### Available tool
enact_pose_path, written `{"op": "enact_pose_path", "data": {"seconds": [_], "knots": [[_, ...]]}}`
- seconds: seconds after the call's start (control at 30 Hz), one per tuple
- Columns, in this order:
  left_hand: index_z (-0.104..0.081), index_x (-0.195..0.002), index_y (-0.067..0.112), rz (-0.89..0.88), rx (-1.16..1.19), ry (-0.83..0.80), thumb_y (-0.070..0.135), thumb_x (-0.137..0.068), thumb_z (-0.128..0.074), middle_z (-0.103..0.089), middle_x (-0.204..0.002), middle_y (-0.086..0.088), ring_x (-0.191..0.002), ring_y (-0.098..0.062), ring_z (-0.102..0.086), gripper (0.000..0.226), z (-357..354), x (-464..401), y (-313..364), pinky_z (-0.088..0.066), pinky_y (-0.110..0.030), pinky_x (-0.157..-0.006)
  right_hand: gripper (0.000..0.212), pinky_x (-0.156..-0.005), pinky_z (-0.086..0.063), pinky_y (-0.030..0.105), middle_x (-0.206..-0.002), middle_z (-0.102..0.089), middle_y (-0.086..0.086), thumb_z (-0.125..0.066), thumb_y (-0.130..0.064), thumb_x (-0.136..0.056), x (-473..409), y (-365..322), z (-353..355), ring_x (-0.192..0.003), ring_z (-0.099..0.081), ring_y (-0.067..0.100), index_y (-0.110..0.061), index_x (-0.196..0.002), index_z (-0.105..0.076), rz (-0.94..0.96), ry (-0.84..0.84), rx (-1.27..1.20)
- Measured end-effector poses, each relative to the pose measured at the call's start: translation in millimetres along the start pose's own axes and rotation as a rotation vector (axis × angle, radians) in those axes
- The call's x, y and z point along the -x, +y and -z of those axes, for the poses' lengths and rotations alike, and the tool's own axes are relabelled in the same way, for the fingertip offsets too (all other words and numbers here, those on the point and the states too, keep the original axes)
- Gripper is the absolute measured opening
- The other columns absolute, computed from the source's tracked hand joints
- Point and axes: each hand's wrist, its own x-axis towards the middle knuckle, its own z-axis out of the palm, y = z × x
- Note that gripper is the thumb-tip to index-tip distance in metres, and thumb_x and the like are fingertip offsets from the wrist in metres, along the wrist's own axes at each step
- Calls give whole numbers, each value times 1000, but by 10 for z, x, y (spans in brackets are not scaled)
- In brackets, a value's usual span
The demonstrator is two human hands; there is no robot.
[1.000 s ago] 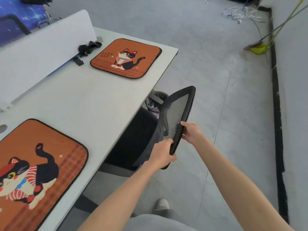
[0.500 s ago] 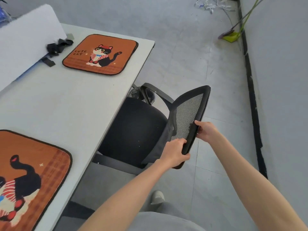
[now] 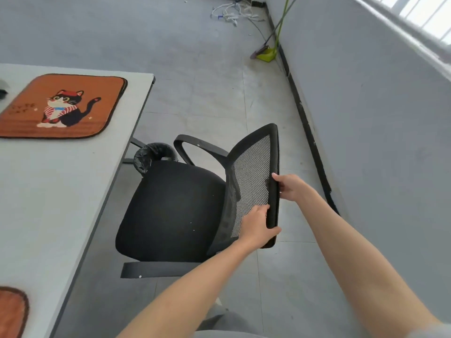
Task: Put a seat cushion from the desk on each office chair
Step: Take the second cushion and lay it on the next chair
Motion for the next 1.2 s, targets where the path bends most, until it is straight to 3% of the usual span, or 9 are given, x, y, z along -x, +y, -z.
{"op": "enact_pose_path", "data": {"seconds": [0.23, 0.33, 0.43, 0.5, 0.6, 0.7, 0.9, 1.0, 1.2], "knots": [[-43, -133, 19, 11, 3, 19, 42, -74, -69, -51, -132, -2, -119, -22, -51, 69, -21, -151, 16, -42, -36, -101, 37, -86, -46, 38, -86, -56, 8, -51, -15, -93, -127, -33, 84, -99, -52, 25, 8, -121, -46, 23, -38, 43], [-41, -135, 18, 2, 97, -57, 40, -80, -64, -49, -136, -3, -124, -21, -48, 63, 68, -129, 10, -41, -37, -103, 41, -90, -46, 37, -97, -57, 9, -46, -20, -95, -151, -24, 124, -104, -53, 26, 7, -126, -45, 64, -53, 158], [-40, -136, 15, 1, 263, -90, 29, -91, -53, -50, -138, -5, -126, -19, -48, 49, 374, 1, -116, -40, -30, -102, 46, -102, -40, 42, -128, -52, 14, -38, -27, -98, -135, -39, 86, -123, -46, 33, 2, -134, -37, 210, 110, 595], [-45, -132, 14, 41, 291, -1, 23, -93, -49, -55, -132, -4, -121, -17, -52, 41, 678, 171, -369, -40, -23, -97, 49, -108, -33, 44, -140, -43, 20, -38, -25, -97, -109, -38, 23, -130, -39, 35, 0, -139, -32, 441, 285, 904], [-53, -125, 16, 185, 346, 212, 21, -93, -49, -62, -124, -2, -115, -14, -57, 33, 1121, 572, -940, -40, -20, -95, 46, -110, -29, 43, -142, -42, 19, -41, -17, -95, 88, 25, -295, -133, -35, 33, -2, -139, -34, 721, 331, 986], [-57, -121, 16, 366, 436, 455, 22, -93, -49, -65, -119, -2, -110, -15, -60, 30, 1436, 1120, -1535, -44, -27, -100, 41, -109, -32, 43, -140, -45, 16, -42, -14, -95, 329, 176, -968, -130, -40, 31, -5, -135, -40, 781, 139, 1006], [-60, -112, 12, 633, 666, 934, 11, -92, -47, -67, -110, -10, -98, -20, -62, 24, 1756, 2594, -2397, -48, -31, -89, 40, -109, -33, 35, -137, -50, 11, -44, -13, -94, 842, 1004, -2800, -127, -46, 25, -8, -134, -44, 841, -526, 1214], [-61, -106, 17, 751, 681, 1133, 10, -92, -48, -67, -109, -10, -105, -26, -61, 21, 1821, 3402, -2752, -46, -38, -97, 40, -106, -32, 31, -138, -49, 11, -42, -11, -95, 1287, 1530, -3682, -126, -45, 25, -6, -134, -42, 873, -825, 1314], [-52, -127, 8, 1156, 584, 1407, 21, -94, -44, -56, -131, -12, -121, -29, -52, 36, 1904, 4679, -3348, -39, -38, -103, 47, -106, -33, 37, -138, -46, 18, -45, -13, -92, 1895, 2355, -5008, -126, -43, 32, -2, -136, -37, 996, -1016, 1491]]}}
